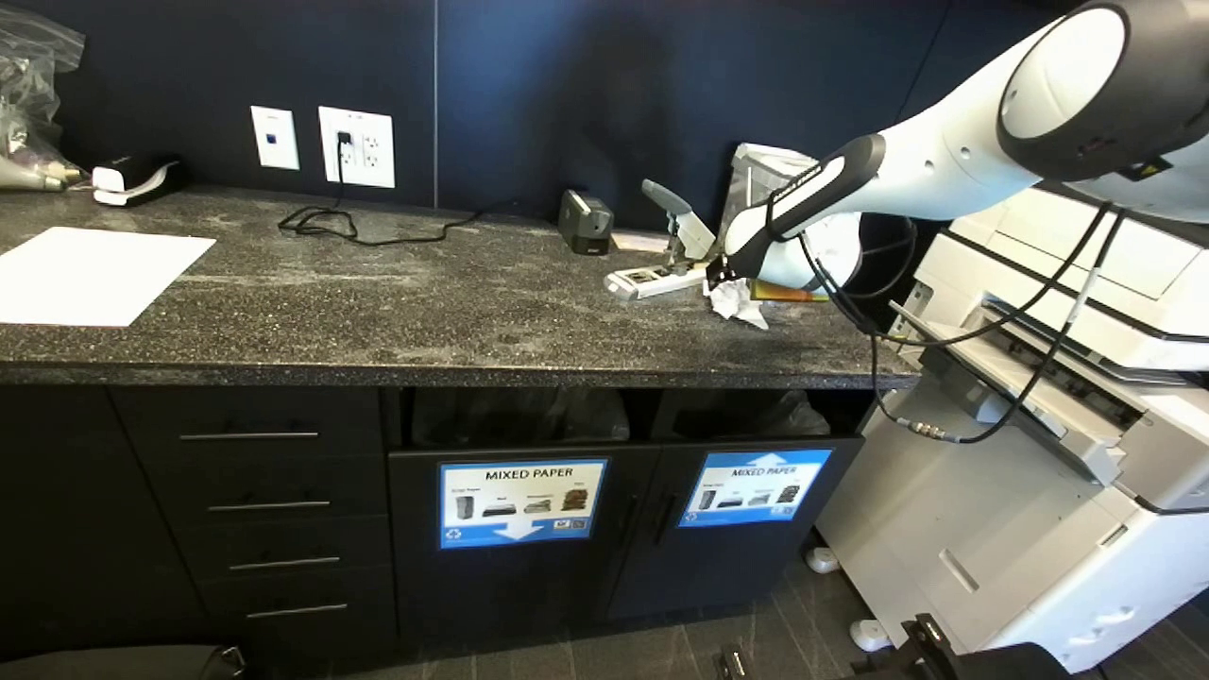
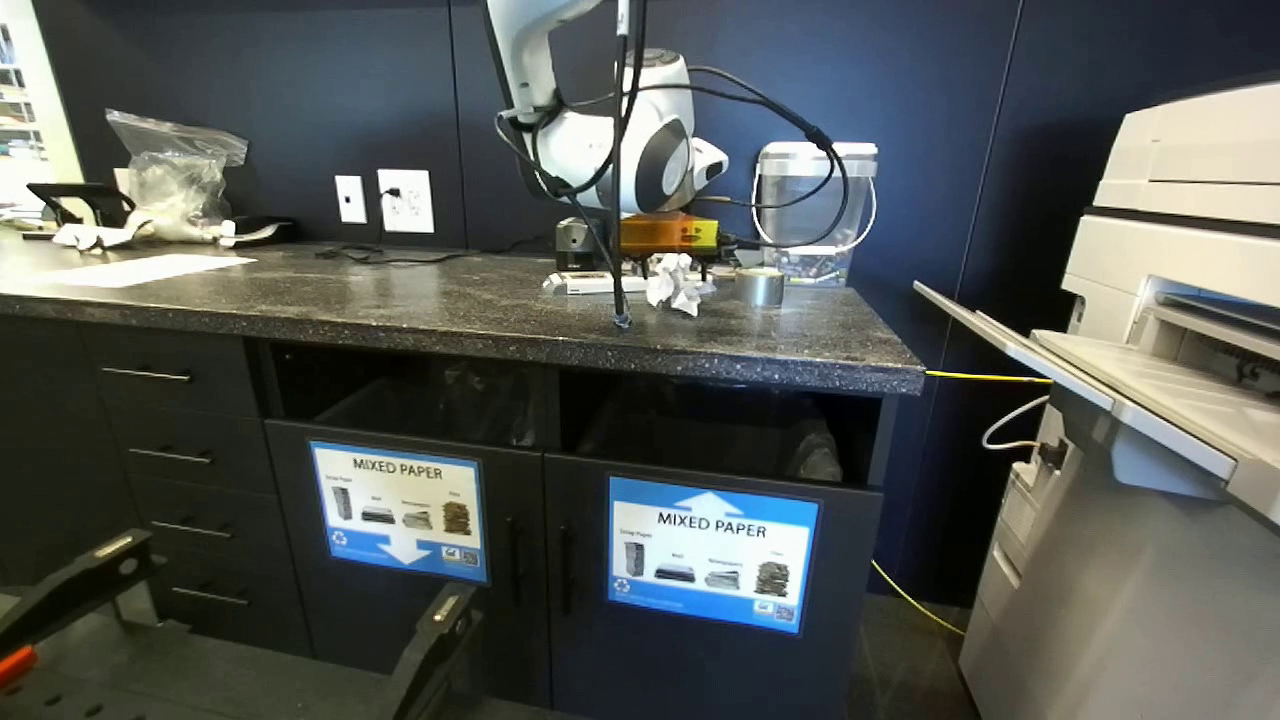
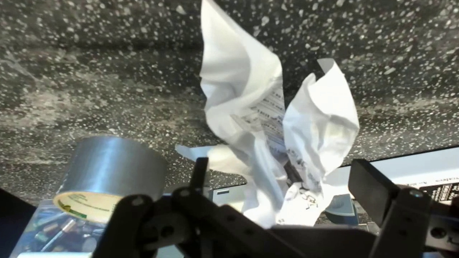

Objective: Put the tissues in the rubbish bin.

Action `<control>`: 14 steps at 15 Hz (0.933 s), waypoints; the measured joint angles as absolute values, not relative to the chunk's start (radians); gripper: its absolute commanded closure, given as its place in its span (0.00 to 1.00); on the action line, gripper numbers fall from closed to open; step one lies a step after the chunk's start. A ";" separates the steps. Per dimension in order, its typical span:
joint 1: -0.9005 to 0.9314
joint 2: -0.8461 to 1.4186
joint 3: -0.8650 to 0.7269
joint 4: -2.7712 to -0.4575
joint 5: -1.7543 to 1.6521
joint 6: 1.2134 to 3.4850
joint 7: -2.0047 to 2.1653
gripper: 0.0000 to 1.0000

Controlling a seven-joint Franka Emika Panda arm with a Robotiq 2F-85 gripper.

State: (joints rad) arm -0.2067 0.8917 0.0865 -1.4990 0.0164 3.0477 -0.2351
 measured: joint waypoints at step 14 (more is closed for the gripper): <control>-0.202 0.976 0.075 -1.386 0.004 3.026 -0.235 0.88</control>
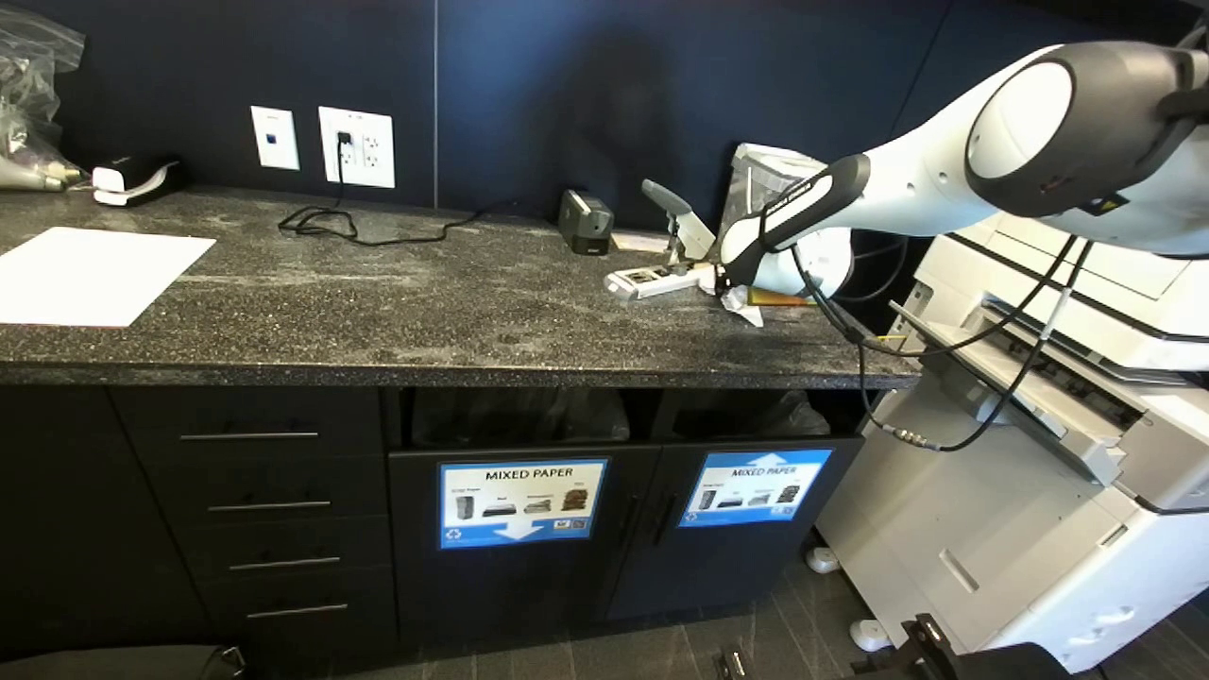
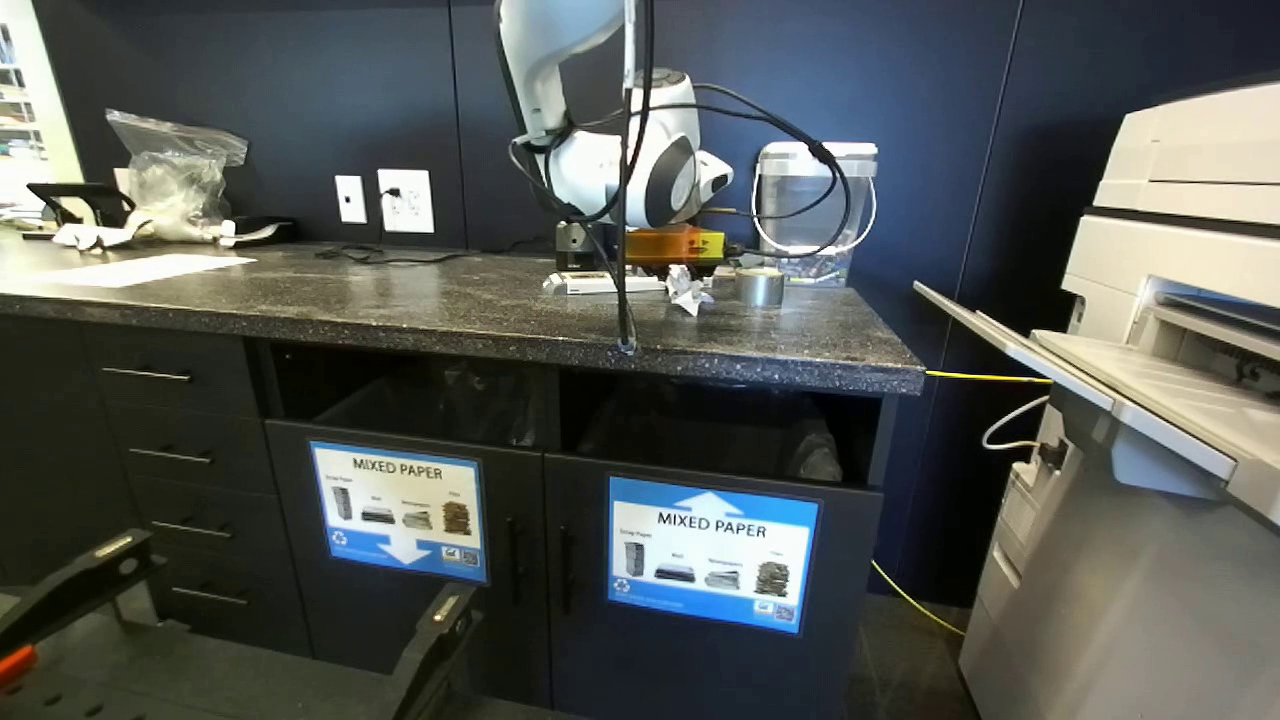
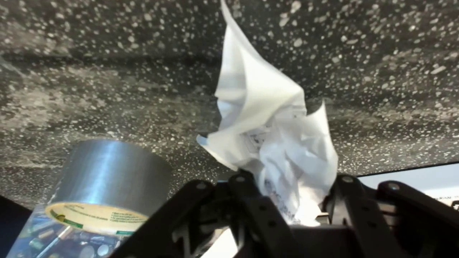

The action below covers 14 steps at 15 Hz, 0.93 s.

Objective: Put the tissues in the rubbish bin.

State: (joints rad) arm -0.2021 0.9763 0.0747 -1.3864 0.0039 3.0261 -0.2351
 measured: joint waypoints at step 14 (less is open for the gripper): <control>-0.173 0.905 0.023 -1.341 -0.038 2.566 -0.247 0.97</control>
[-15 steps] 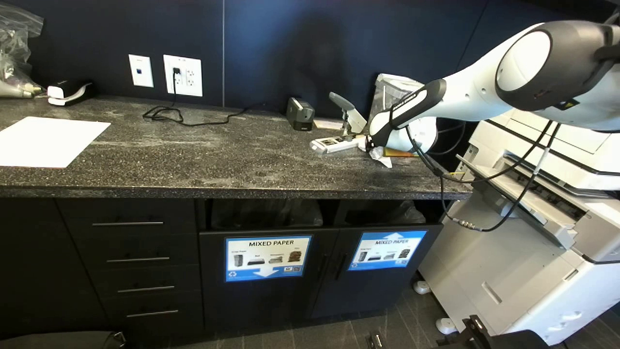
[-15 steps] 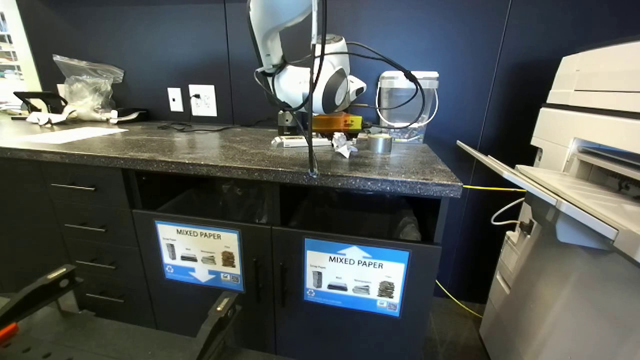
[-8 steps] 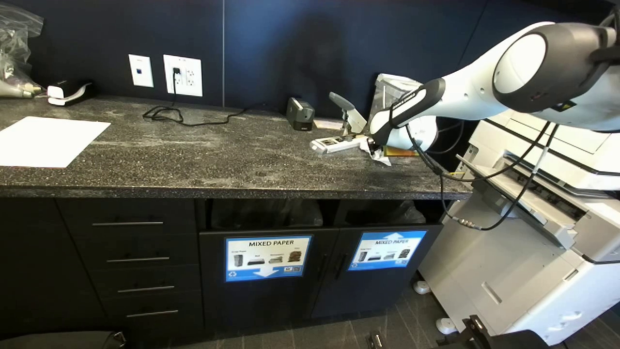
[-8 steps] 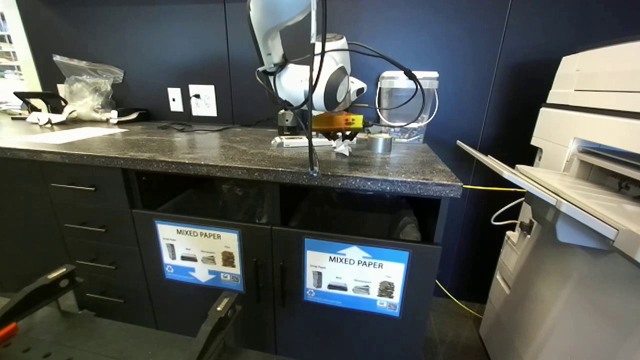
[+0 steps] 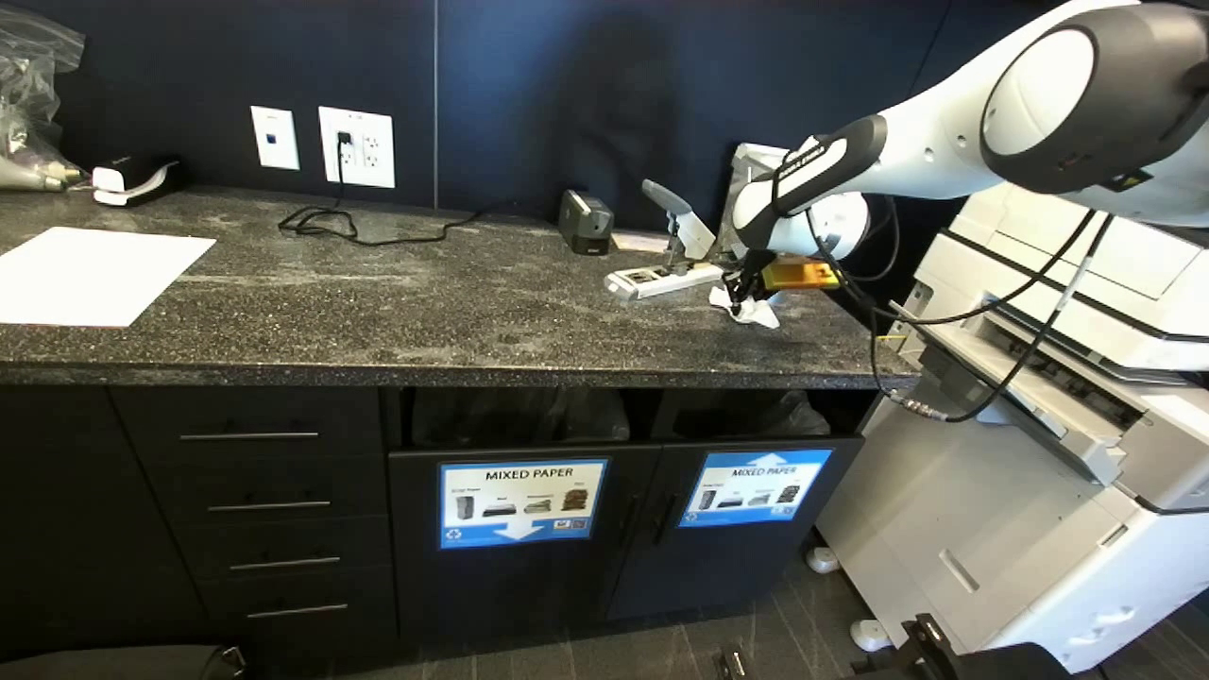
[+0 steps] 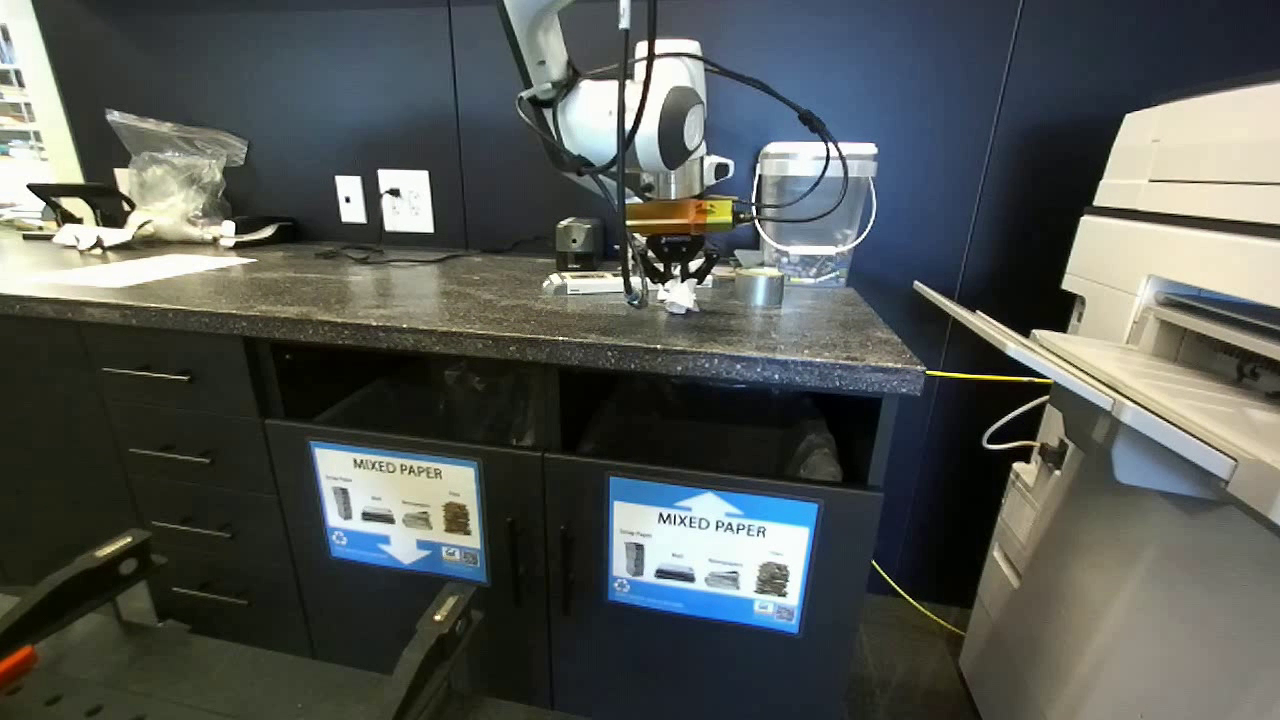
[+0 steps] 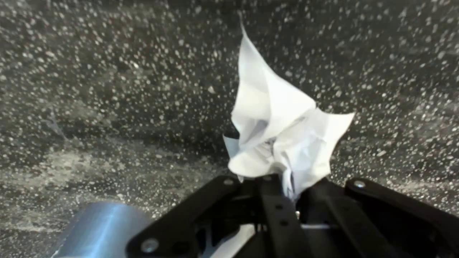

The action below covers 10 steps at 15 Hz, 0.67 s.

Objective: Put the tissues in the rubbish bin.

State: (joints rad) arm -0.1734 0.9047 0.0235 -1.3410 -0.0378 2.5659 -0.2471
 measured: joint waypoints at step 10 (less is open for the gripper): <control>-0.221 0.682 -0.005 -1.664 -0.044 2.439 -0.306 0.97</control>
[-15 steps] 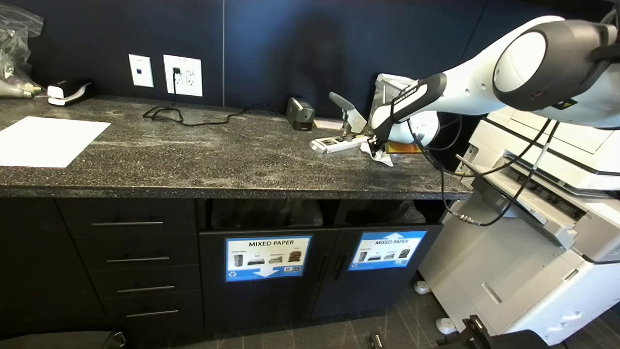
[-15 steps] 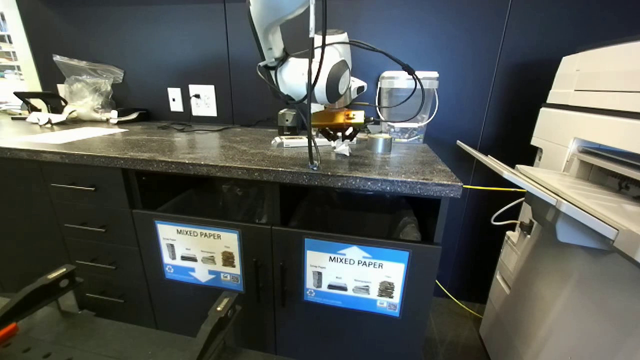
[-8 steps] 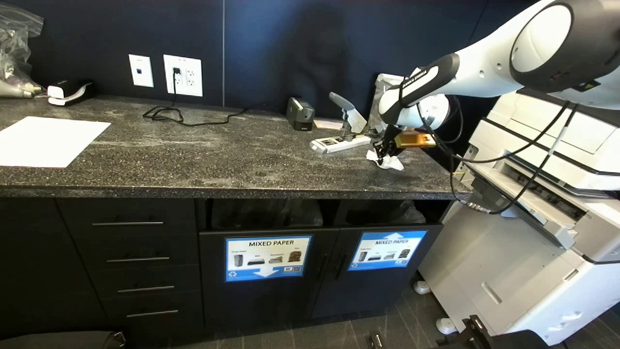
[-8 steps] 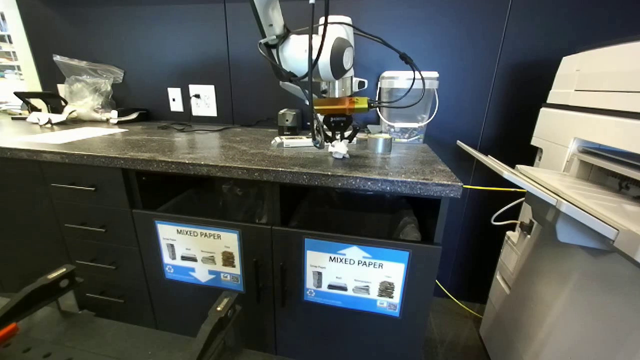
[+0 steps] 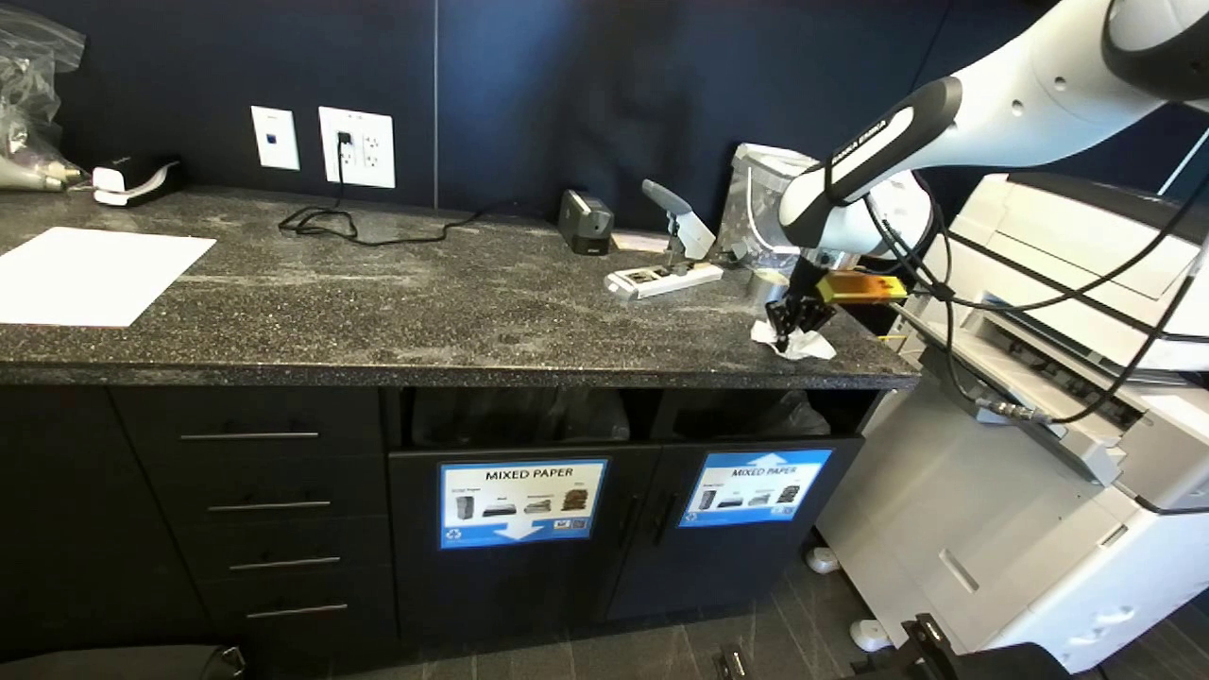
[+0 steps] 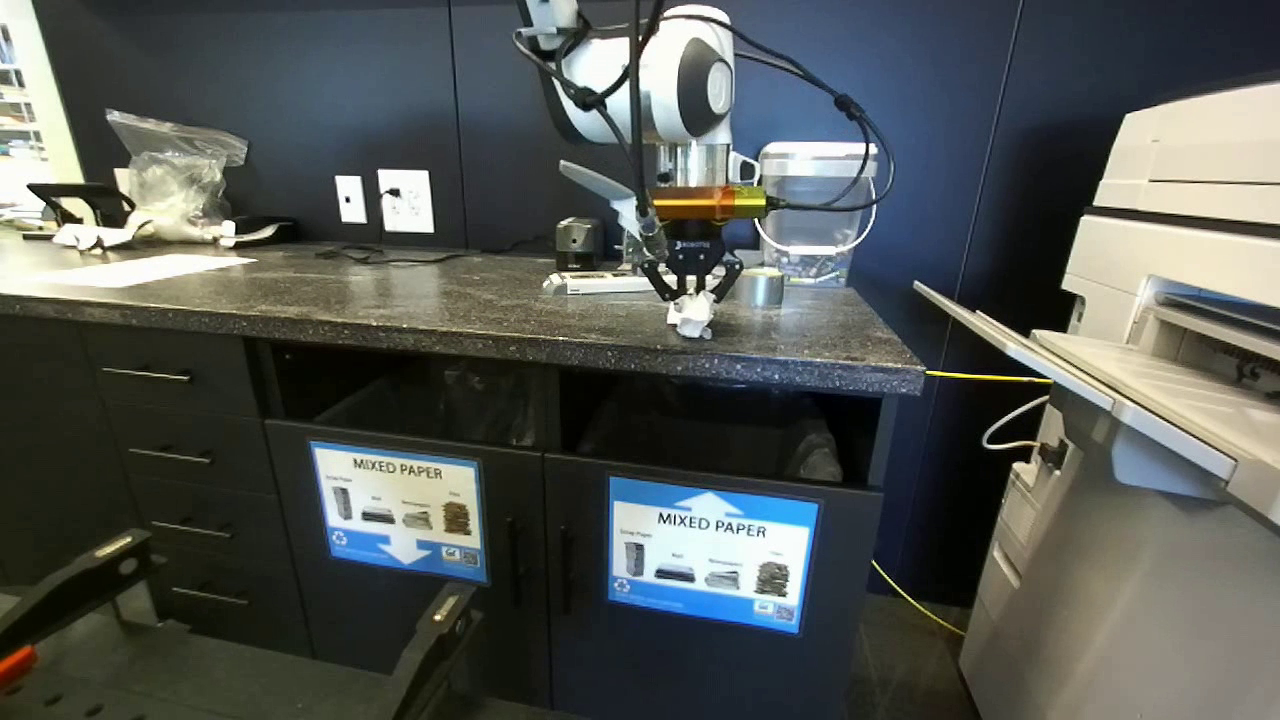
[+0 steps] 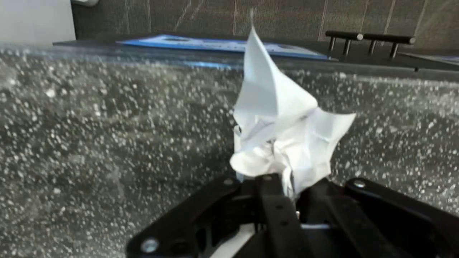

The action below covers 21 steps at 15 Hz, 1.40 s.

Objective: Put the tissues in the rubbish bin.

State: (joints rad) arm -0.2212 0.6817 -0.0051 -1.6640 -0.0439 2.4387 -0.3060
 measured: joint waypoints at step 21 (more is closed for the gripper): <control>-0.618 0.641 0.335 -2.317 0.164 3.155 -0.521 0.97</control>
